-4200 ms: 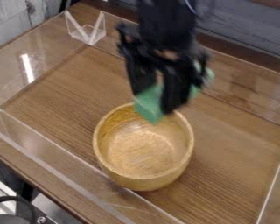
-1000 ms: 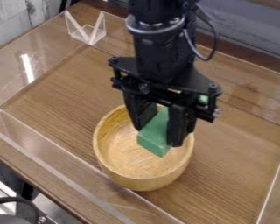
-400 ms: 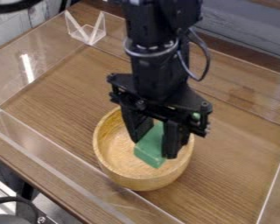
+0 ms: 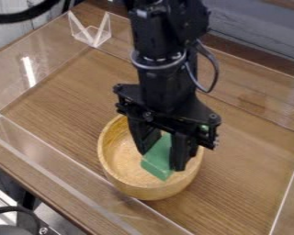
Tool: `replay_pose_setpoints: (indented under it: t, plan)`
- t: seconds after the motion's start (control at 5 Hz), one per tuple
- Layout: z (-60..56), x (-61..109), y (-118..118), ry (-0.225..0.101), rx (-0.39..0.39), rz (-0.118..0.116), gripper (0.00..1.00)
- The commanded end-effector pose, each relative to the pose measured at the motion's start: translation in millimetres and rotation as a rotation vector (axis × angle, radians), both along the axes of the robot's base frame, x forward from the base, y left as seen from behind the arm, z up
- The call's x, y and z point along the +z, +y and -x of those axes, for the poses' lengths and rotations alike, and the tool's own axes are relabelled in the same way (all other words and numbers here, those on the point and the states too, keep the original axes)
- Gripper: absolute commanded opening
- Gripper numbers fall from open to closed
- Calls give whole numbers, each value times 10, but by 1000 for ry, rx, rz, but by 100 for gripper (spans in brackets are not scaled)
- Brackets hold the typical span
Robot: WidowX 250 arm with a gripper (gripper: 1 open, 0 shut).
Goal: Put the green block in the brown bowl
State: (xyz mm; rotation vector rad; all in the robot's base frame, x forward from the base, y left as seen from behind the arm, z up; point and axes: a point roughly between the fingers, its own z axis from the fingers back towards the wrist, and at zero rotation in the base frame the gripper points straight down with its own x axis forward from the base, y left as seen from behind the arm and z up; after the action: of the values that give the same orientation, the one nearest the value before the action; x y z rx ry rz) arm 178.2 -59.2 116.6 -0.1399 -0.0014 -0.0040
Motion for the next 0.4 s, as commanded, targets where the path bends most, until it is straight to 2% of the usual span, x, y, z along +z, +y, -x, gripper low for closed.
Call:
replay_pose_setpoints:
  t: [0.0,0.2]
  plan:
    - [-55,18,17,-23,14,10,0]
    - [-61,-7,22,-21,15,13,0]
